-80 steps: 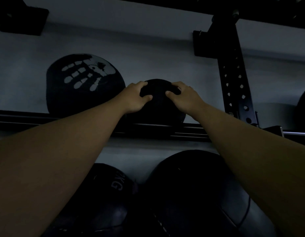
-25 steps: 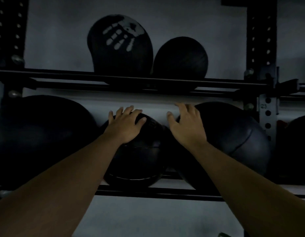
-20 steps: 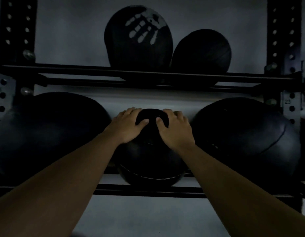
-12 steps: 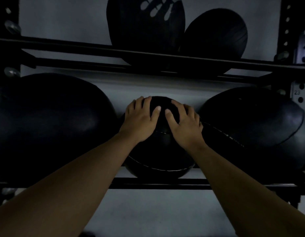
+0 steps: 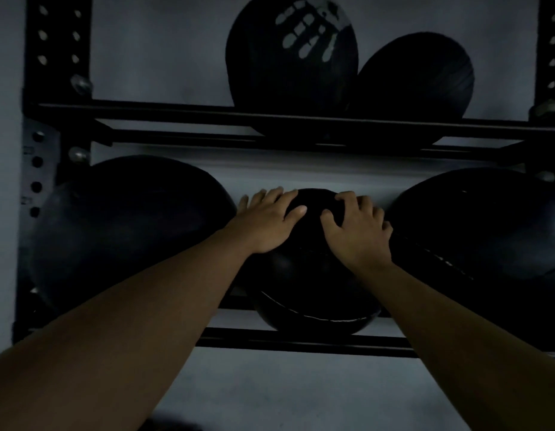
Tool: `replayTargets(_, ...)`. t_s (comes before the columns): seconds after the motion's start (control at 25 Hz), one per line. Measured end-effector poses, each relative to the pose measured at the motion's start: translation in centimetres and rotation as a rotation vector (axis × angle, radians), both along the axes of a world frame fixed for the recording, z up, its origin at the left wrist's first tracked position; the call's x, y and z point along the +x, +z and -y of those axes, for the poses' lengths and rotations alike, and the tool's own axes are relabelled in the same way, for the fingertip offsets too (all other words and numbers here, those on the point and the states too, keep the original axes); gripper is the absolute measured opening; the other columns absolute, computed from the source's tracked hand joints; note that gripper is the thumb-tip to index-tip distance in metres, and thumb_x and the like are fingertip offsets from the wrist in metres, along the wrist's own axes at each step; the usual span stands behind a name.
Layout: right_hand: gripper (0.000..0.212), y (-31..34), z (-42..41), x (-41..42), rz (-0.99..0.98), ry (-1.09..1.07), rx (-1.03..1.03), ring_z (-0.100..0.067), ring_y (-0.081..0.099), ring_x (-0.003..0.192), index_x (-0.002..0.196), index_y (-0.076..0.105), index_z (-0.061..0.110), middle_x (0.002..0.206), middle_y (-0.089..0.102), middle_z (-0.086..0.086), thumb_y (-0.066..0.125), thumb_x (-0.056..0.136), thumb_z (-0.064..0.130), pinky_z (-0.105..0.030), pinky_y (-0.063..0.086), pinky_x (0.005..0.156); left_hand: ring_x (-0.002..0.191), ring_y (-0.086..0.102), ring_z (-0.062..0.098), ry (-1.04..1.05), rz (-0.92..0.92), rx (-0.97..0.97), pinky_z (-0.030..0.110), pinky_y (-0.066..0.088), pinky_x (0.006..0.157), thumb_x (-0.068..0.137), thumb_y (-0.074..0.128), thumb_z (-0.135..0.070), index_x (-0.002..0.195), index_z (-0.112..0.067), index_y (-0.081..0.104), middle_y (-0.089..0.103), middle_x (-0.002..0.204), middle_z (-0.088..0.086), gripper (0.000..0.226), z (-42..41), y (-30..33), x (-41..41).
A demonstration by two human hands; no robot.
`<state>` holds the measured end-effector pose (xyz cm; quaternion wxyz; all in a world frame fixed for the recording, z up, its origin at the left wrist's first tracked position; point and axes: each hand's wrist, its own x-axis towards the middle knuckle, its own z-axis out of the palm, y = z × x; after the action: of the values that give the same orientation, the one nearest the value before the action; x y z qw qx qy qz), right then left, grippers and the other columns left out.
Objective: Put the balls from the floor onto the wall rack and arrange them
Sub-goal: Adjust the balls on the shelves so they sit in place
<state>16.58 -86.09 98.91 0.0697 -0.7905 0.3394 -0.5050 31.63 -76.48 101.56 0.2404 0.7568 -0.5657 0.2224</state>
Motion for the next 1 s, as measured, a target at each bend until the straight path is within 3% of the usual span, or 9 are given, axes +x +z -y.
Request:
replayTargets(0.24, 0.054, 3.8, -6.4, 6.5, 0.011, 0.131, -0.100, -0.037, 0.038, 0.145, 0.145, 0.049, 0.028, 0.153, 0.048, -0.012, 0.046, 0.098, 0.054, -0.057, 0.023, 0.123, 0.153, 0.029, 0.022, 0.169, 0.167, -0.164, 0.049, 0.011, 0.127, 0.108, 0.025, -0.049, 0.154, -0.029, 0.041, 0.039, 0.164, -0.001, 0.053, -8.3, 3.3, 6.1)
replayTargets(0.44, 0.055, 5.3, -12.8, 14.5, 0.024, 0.227, -0.127, -0.037, 0.040, 0.143, 0.145, 0.050, 0.028, 0.153, 0.048, -0.012, 0.044, 0.098, 0.056, -0.056, 0.030, 0.117, 0.148, 0.036, 0.029, 0.288, 0.153, -0.214, 0.051, 0.020, 0.122, 0.108, 0.030, -0.047, 0.149, -0.025, 0.047, 0.044, 0.159, 0.002, 0.050, -16.3, 4.3, 12.8)
replayTargets(0.56, 0.058, 5.0, -16.3, 19.1, 0.003, 0.257, -0.094, -0.036, 0.036, 0.146, 0.149, 0.047, 0.032, 0.158, 0.042, -0.010, 0.040, 0.098, 0.059, -0.058, 0.029, 0.118, 0.148, 0.036, 0.031, 0.312, 0.073, -0.209, 0.053, 0.025, 0.119, 0.104, 0.030, -0.057, 0.152, -0.027, 0.045, 0.041, 0.160, 0.002, 0.058, -20.1, 4.1, 17.1)
replayTargets(0.76, 0.057, 3.5, -17.7, 21.6, 0.036, 0.220, -0.067, -0.034, 0.028, 0.152, 0.154, 0.041, 0.039, 0.163, 0.036, -0.005, 0.034, 0.101, 0.058, -0.065, 0.017, 0.123, 0.147, 0.037, 0.031, 0.202, -0.098, -0.300, 0.054, 0.029, 0.116, 0.099, 0.024, -0.069, 0.152, -0.032, 0.039, 0.040, 0.162, 0.002, 0.066, -19.5, 2.0, 18.8)
replayTargets(1.0, 0.058, 2.9, -16.6, 20.7, 0.047, 0.222, -0.045, -0.030, 0.027, 0.154, 0.153, 0.038, 0.050, 0.165, 0.035, 0.003, 0.028, 0.098, 0.067, -0.065, 0.020, 0.122, 0.139, 0.044, 0.032, 0.160, -0.058, -0.402, 0.051, 0.031, 0.112, 0.098, 0.032, -0.066, 0.145, -0.029, 0.046, 0.048, 0.153, 0.005, 0.062, -18.3, 2.0, 19.0)
